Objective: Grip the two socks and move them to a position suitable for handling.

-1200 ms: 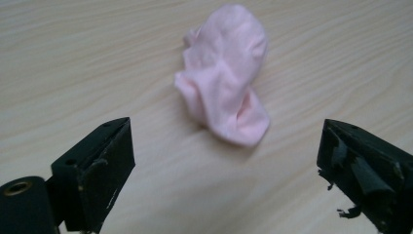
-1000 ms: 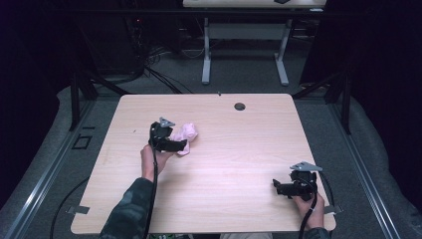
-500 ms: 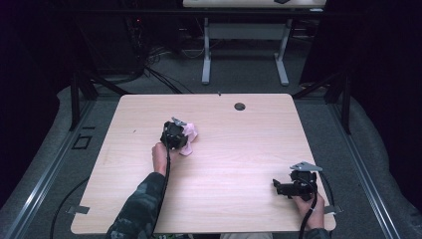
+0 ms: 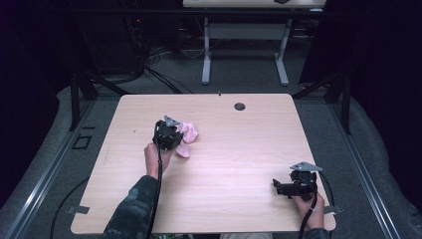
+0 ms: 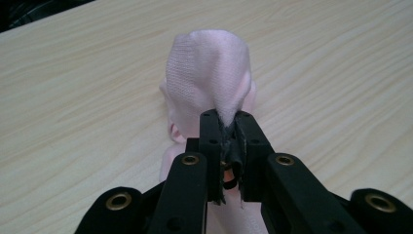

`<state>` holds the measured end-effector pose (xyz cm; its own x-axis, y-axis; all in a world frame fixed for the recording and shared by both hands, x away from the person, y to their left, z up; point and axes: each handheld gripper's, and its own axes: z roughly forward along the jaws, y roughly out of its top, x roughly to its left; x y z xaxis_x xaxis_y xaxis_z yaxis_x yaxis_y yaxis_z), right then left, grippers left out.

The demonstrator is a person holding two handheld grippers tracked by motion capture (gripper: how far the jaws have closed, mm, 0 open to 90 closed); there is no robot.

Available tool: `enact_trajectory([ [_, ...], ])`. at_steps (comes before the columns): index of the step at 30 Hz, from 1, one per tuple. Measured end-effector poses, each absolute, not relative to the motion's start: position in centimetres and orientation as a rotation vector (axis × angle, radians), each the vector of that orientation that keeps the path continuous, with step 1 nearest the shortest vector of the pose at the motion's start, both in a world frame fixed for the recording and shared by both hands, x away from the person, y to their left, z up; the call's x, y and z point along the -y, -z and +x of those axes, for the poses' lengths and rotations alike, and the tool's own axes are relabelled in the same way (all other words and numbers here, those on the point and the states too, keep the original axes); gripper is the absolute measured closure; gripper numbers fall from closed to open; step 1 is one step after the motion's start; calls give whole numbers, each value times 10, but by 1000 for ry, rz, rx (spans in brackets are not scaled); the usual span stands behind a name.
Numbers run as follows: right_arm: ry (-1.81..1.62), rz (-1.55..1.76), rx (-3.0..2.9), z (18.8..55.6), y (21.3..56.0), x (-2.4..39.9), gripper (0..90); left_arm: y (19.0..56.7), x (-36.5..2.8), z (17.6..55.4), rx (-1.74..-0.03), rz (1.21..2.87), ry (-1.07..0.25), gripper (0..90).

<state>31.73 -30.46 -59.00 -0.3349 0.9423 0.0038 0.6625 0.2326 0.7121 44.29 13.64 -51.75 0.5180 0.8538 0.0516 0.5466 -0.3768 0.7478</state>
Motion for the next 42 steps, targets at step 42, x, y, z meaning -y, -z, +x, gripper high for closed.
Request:
enact_trajectory([
  [42,-875,1478,-2077,318,590,304,0,551,-5,324,-568,2459,-195,619],
])
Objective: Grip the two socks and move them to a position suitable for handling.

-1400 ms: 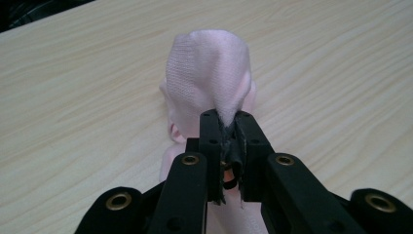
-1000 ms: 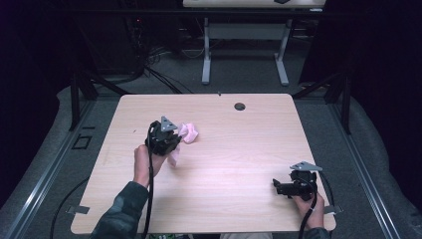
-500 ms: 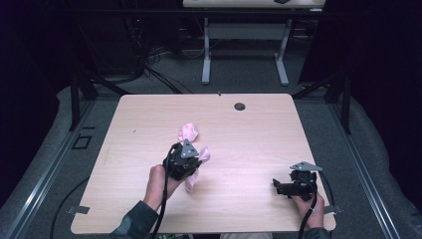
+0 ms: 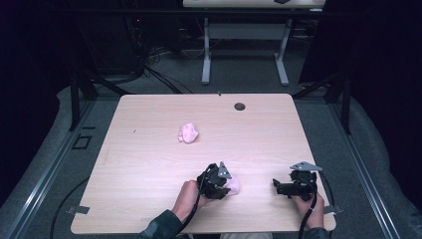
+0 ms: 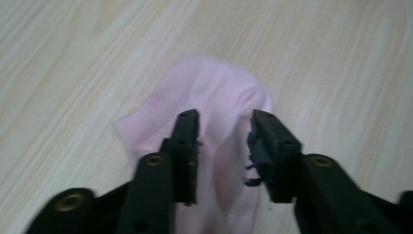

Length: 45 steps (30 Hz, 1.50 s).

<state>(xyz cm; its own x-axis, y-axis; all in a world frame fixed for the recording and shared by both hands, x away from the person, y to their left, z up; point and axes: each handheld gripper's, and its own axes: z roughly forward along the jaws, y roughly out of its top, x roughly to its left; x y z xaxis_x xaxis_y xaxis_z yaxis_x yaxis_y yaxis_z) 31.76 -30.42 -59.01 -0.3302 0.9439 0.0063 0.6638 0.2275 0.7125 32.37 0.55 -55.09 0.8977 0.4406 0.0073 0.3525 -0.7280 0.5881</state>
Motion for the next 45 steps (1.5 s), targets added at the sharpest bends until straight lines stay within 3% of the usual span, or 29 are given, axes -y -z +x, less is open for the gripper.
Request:
enact_trajectory([
  [1,-875,1478,-2077,318,590,304,0,551,-4,323,-554,2460,-183,619],
  [2,-874,1479,-2076,317,590,304,0,550,-4,322,-552,2452,-197,483],
  [4,-871,1481,-2072,317,590,304,1,546,-6,319,-546,2432,-205,345],
  [5,-872,1480,-2070,317,590,304,3,544,-8,318,-554,2419,-215,345],
  [10,-876,1456,-2094,316,588,302,55,526,-41,313,-647,2297,-248,154],
  [20,-877,1461,-2122,320,585,302,75,517,-104,312,-841,2189,-299,31],
  [27,-994,1471,-2126,317,576,296,120,530,-142,308,-984,2137,-267,26],
  [36,-1154,1340,-2236,318,545,249,191,541,-138,307,-1032,2140,-247,194],
  [37,-1147,1314,-2271,319,544,240,251,542,-136,308,-1026,2146,-247,209],
  [41,-1134,1234,-2338,322,545,214,329,548,-123,308,-1029,2179,-221,278],
  [45,-1096,1145,-2426,328,549,192,439,552,-119,309,-1042,2167,-174,408],
])
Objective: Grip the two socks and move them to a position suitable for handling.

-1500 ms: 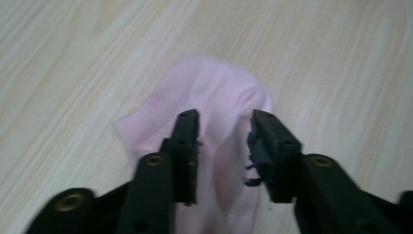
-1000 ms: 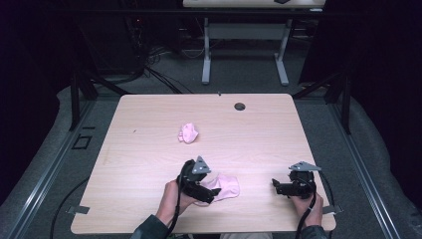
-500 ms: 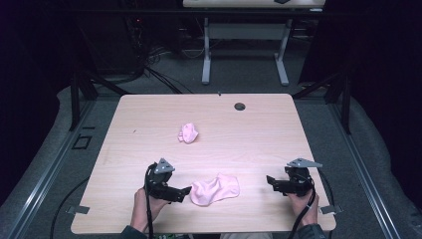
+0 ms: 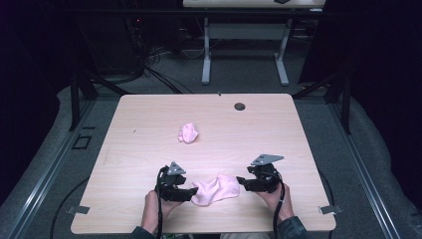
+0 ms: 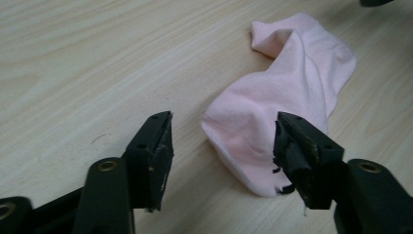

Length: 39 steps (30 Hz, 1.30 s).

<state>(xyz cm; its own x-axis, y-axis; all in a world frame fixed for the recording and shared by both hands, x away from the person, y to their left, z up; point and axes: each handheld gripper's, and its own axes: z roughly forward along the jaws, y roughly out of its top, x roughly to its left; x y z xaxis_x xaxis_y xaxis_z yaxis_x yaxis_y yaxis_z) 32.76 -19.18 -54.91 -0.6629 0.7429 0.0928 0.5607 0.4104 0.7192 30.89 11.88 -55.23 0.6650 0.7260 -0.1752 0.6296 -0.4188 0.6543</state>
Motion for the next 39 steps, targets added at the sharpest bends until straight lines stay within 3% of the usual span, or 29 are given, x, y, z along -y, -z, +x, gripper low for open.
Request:
enact_trajectory([
  [6,-1056,1098,-2530,338,557,171,574,556,-118,309,-1070,2170,-145,504],
  [19,-922,1049,-2590,343,566,154,705,564,-114,309,-1064,2200,-138,714],
  [28,-941,1088,-2581,345,568,158,853,570,-113,305,-1052,2230,-193,870],
  [39,-976,1121,-2553,338,565,162,865,562,-121,301,-1042,2188,-241,892],
])
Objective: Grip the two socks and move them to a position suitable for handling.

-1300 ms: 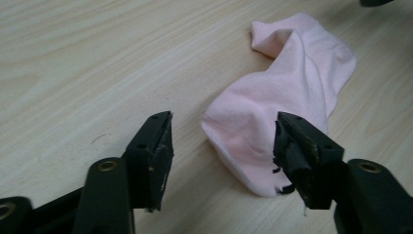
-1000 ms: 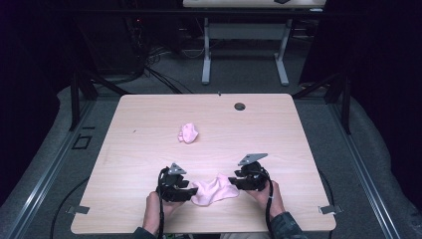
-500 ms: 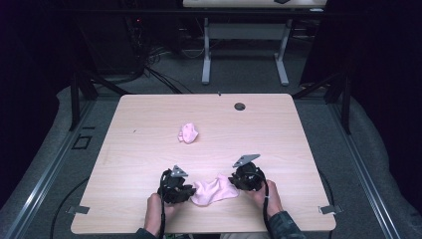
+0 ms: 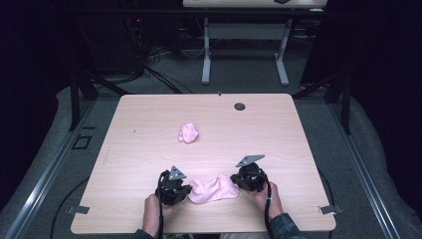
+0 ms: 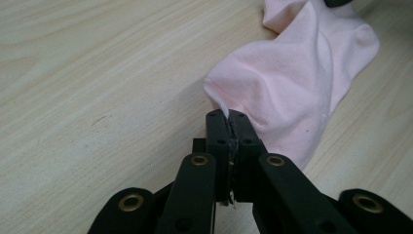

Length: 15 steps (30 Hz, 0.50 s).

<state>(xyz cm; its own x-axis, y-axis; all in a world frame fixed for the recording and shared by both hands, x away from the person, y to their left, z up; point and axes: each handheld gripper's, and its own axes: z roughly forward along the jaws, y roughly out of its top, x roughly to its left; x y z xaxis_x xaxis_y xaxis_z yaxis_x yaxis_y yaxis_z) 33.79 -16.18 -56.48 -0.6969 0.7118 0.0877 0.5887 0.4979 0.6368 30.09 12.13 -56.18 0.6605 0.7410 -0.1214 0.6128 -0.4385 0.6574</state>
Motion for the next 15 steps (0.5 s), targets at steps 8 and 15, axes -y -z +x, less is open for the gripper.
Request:
enact_trajectory([
  [8,-1006,1135,-2540,331,562,167,865,560,-128,298,-1047,2162,-259,893],
  [15,-1013,1155,-2540,326,560,168,865,558,-132,296,-1046,2150,-276,894],
])
